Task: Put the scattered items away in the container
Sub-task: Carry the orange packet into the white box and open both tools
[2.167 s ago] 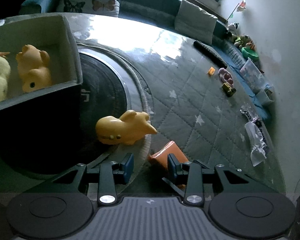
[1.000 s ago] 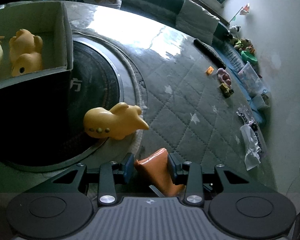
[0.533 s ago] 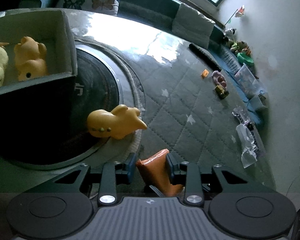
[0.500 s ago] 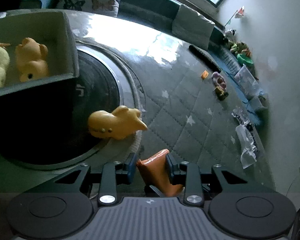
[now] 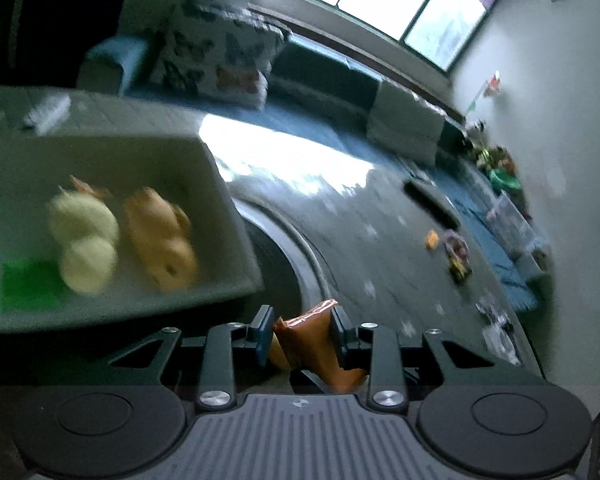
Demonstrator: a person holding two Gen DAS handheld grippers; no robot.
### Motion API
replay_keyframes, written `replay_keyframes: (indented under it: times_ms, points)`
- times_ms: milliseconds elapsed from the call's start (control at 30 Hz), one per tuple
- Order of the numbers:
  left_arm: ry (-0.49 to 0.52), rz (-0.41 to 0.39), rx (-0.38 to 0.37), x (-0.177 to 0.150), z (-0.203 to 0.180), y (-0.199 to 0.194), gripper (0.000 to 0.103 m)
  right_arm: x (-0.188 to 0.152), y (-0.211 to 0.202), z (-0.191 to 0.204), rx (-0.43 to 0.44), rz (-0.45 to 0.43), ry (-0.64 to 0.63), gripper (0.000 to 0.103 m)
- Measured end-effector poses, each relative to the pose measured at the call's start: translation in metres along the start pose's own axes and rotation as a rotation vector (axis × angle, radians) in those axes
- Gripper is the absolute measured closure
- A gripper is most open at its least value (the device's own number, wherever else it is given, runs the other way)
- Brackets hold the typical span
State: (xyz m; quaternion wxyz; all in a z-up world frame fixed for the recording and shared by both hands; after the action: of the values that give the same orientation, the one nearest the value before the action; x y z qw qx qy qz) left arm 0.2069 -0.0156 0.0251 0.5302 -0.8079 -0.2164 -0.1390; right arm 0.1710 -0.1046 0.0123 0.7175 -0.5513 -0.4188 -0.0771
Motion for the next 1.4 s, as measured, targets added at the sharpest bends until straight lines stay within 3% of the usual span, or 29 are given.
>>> replay_keyframes:
  times_ms: [300,667,1000,1400]
  points:
    - [-0.054,-0.087,0.086,0.04,0.051,-0.026,0.069,0.052,0.03,0.035,0.087,-0.058,-0.065,0.062]
    - [-0.117,-0.062,0.138,0.053,0.101,-0.011,0.069,0.069,0.082,0.058,0.149,-0.009,-0.088,0.062]
    - [-0.136,-0.03,0.155,0.049,0.113,0.002,0.071,0.06,0.105,0.064,0.161,0.034,-0.088,0.061]
    - [-0.104,-0.055,0.159,0.043,0.096,-0.013,0.07,0.055,0.082,0.059,0.141,0.001,-0.118,0.06]
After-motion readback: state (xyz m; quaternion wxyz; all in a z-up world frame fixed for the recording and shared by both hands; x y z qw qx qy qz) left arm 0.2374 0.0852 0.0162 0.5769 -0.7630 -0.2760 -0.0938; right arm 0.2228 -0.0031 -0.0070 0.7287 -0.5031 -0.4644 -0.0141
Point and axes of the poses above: each gripper's, at about its wrist camera, not at the fingertips, and y roughly the way its jaws point, z to its left, x to its top, the point moved 6 cm from there along y, roughly the way its jaws point, and after that the axes turned 15 degrees about z, right-handed, at the moved point
